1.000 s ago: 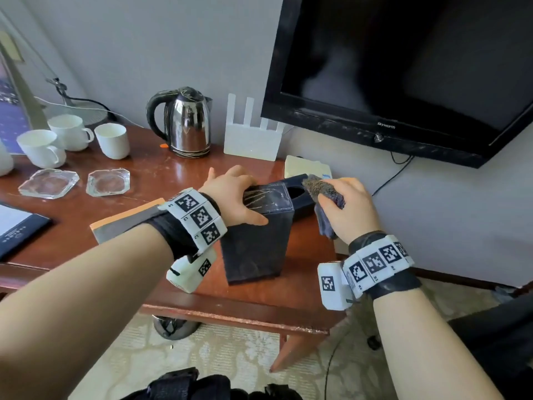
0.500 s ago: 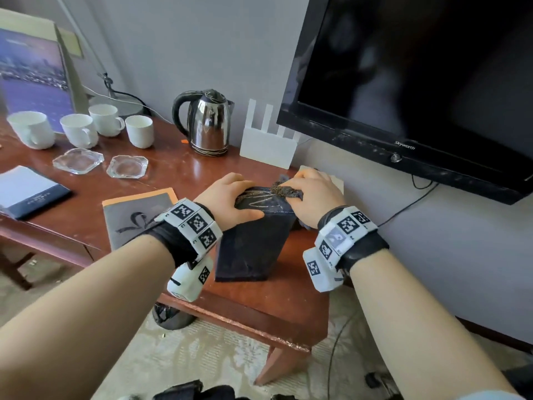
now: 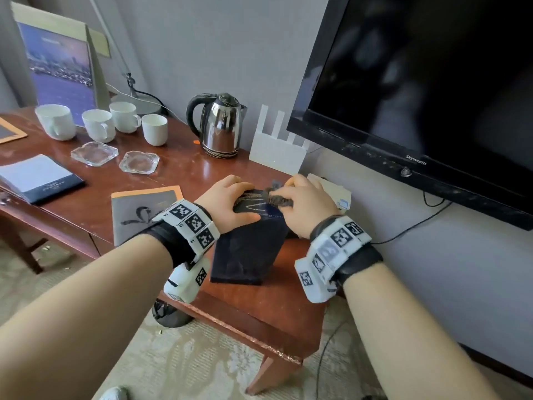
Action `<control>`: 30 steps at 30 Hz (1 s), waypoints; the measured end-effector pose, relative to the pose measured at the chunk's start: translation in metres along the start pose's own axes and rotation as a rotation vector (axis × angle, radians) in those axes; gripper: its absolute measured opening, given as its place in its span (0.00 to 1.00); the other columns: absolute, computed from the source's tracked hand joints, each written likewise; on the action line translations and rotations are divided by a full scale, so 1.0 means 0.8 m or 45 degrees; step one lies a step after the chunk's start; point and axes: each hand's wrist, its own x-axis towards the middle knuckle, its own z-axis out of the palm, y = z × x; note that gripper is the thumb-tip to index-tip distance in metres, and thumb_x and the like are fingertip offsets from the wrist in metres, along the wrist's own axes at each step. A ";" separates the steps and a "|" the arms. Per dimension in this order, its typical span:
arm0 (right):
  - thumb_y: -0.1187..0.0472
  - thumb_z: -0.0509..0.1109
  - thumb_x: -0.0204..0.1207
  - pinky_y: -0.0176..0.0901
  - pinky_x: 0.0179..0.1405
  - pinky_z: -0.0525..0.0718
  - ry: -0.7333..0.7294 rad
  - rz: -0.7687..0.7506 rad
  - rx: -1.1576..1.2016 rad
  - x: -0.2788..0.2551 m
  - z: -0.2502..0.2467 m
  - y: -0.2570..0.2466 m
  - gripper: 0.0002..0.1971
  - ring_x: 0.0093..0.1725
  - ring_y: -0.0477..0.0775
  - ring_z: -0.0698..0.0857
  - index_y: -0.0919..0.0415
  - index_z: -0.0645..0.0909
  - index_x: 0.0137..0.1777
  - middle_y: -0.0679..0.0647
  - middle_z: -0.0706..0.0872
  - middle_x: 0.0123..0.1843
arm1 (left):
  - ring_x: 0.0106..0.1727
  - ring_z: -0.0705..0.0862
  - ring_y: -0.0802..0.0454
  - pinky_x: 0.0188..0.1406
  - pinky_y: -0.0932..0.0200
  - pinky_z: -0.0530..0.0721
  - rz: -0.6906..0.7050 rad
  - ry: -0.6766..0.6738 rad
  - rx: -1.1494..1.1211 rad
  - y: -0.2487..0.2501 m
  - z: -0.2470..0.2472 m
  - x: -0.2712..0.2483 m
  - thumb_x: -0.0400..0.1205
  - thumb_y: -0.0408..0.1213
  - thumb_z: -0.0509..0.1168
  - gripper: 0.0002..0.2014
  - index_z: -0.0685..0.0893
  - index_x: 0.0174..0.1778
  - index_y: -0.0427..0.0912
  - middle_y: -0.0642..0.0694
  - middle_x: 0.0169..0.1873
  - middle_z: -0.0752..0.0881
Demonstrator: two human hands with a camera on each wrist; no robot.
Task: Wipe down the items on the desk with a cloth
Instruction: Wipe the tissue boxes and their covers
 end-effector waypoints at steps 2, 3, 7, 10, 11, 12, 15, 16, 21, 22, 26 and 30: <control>0.57 0.62 0.81 0.45 0.60 0.72 -0.116 -0.144 -0.017 -0.012 -0.013 0.007 0.15 0.61 0.51 0.70 0.40 0.81 0.63 0.43 0.75 0.60 | 0.73 0.68 0.48 0.72 0.60 0.63 -0.003 0.009 0.004 0.000 0.001 0.001 0.71 0.58 0.64 0.39 0.69 0.75 0.40 0.43 0.70 0.70; 0.56 0.62 0.80 0.45 0.60 0.72 -0.205 -0.192 -0.023 -0.011 -0.022 0.010 0.14 0.61 0.51 0.71 0.40 0.82 0.61 0.42 0.75 0.59 | 0.73 0.68 0.47 0.72 0.60 0.63 -0.007 0.005 0.006 0.000 0.002 0.001 0.71 0.58 0.64 0.39 0.69 0.75 0.40 0.43 0.70 0.70; 0.58 0.61 0.79 0.50 0.59 0.77 -0.114 -0.060 0.017 0.016 -0.031 0.009 0.14 0.61 0.52 0.74 0.42 0.84 0.58 0.45 0.76 0.58 | 0.73 0.67 0.48 0.73 0.59 0.62 -0.005 0.000 0.016 0.002 0.000 0.000 0.73 0.56 0.66 0.38 0.69 0.75 0.39 0.43 0.70 0.69; 0.59 0.60 0.80 0.53 0.63 0.75 -0.014 0.118 -0.013 0.022 -0.007 -0.008 0.19 0.64 0.56 0.69 0.38 0.78 0.65 0.48 0.73 0.62 | 0.74 0.66 0.48 0.72 0.61 0.61 0.006 0.022 0.018 0.001 0.001 0.001 0.77 0.48 0.69 0.33 0.69 0.75 0.40 0.43 0.70 0.69; 0.59 0.61 0.80 0.52 0.63 0.74 -0.021 0.084 -0.069 0.017 0.000 -0.011 0.19 0.64 0.56 0.68 0.37 0.77 0.66 0.47 0.72 0.62 | 0.74 0.66 0.48 0.72 0.61 0.61 0.009 0.030 0.019 0.000 0.001 0.002 0.77 0.47 0.69 0.32 0.68 0.75 0.40 0.43 0.70 0.69; 0.58 0.61 0.80 0.51 0.63 0.74 -0.022 0.028 -0.098 0.010 0.004 -0.010 0.18 0.64 0.55 0.68 0.36 0.77 0.65 0.45 0.72 0.61 | 0.74 0.66 0.48 0.72 0.61 0.61 0.010 0.037 0.026 -0.001 0.002 0.002 0.77 0.48 0.69 0.33 0.68 0.75 0.40 0.44 0.71 0.69; 0.57 0.62 0.81 0.43 0.60 0.71 -0.148 -0.106 -0.057 -0.011 -0.011 -0.001 0.17 0.63 0.51 0.68 0.36 0.79 0.64 0.43 0.73 0.62 | 0.76 0.63 0.49 0.73 0.61 0.60 0.007 0.024 0.034 0.000 0.004 0.003 0.77 0.49 0.68 0.34 0.67 0.76 0.40 0.44 0.72 0.67; 0.58 0.62 0.81 0.42 0.61 0.70 -0.227 -0.123 -0.039 -0.013 -0.018 0.002 0.17 0.63 0.51 0.68 0.38 0.80 0.64 0.44 0.73 0.62 | 0.77 0.62 0.49 0.74 0.61 0.59 0.007 0.017 0.030 0.000 0.003 0.003 0.77 0.49 0.68 0.34 0.66 0.76 0.39 0.43 0.73 0.66; 0.61 0.61 0.77 0.50 0.59 0.78 -0.180 0.047 0.111 0.017 -0.037 -0.001 0.13 0.55 0.61 0.80 0.50 0.87 0.51 0.55 0.81 0.53 | 0.80 0.58 0.52 0.74 0.63 0.56 -0.166 -0.027 -0.261 -0.010 -0.010 -0.012 0.78 0.46 0.69 0.40 0.56 0.81 0.39 0.44 0.79 0.58; 0.61 0.60 0.77 0.49 0.58 0.78 -0.127 0.113 0.142 0.023 -0.035 -0.004 0.13 0.55 0.62 0.79 0.48 0.86 0.49 0.55 0.80 0.51 | 0.79 0.62 0.51 0.73 0.63 0.60 -0.219 -0.042 -0.363 -0.014 -0.012 -0.017 0.77 0.44 0.70 0.41 0.54 0.81 0.41 0.44 0.78 0.61; 0.62 0.59 0.78 0.50 0.59 0.74 -0.099 0.150 -0.125 0.023 -0.011 -0.033 0.18 0.61 0.61 0.72 0.41 0.80 0.61 0.52 0.74 0.61 | 0.74 0.72 0.49 0.67 0.64 0.68 -0.304 -0.002 -0.473 -0.027 -0.007 -0.026 0.74 0.36 0.74 0.41 0.59 0.80 0.42 0.44 0.73 0.72; 0.58 0.63 0.79 0.45 0.56 0.71 -0.088 -0.092 -0.166 -0.005 -0.002 -0.033 0.19 0.61 0.54 0.70 0.37 0.77 0.66 0.45 0.72 0.63 | 0.70 0.76 0.51 0.71 0.58 0.72 -0.262 0.026 -0.497 -0.031 -0.001 -0.024 0.72 0.34 0.75 0.35 0.68 0.74 0.42 0.47 0.67 0.78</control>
